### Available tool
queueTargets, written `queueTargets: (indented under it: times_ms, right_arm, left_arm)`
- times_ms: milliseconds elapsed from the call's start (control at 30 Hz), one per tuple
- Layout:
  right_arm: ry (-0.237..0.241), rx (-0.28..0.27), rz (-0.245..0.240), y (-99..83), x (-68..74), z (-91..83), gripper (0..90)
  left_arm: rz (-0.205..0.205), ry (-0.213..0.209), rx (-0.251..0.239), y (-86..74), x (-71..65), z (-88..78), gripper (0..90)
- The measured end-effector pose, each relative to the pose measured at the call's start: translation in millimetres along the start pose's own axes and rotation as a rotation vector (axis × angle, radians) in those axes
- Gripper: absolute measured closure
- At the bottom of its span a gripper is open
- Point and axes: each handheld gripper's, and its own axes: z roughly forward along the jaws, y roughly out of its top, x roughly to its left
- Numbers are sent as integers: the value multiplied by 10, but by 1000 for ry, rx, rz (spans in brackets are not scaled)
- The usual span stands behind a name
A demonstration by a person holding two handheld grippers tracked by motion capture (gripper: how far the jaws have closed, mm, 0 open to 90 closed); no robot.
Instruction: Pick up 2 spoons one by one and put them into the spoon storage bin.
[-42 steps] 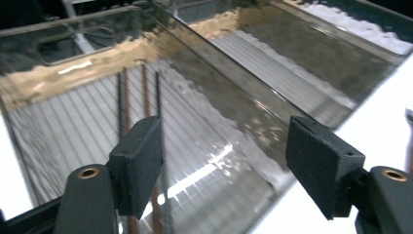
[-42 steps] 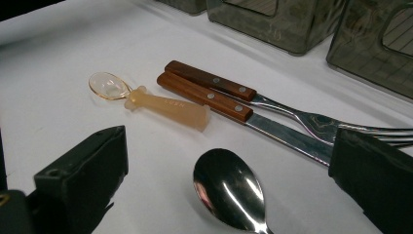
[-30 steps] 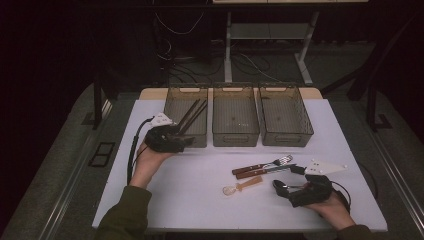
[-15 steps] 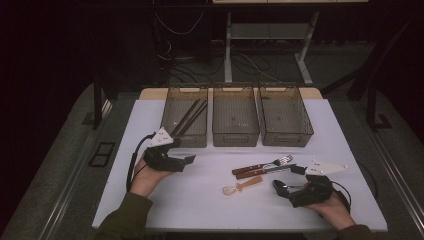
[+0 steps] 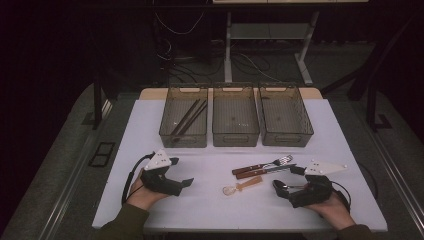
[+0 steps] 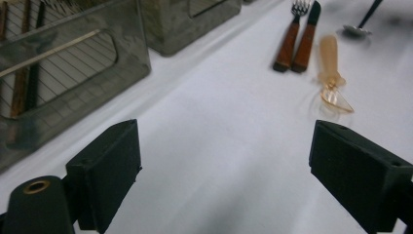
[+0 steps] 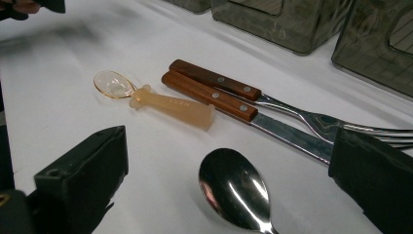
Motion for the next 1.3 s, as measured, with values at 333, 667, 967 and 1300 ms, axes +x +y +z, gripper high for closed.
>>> queueTargets:
  times_ms: [333, 667, 967, 1300]
  right_arm:
    - [36, 28, -5, 40, 6, -30, 146]
    - [25, 47, 17, 73, -135, -155, 430]
    - [-6, 146, 15, 51, -219, -124, 770]
    - [-76, 261, -6, -38, -319, -86, 899]
  left_arm:
    - [-11, -28, 5, -92, -123, -11, 0]
    - [2, -45, 41, -114, -131, 34, 0]
    - [9, -49, 45, -126, -131, 61, 0]
    - [15, -53, 39, -141, -107, 68, 0]
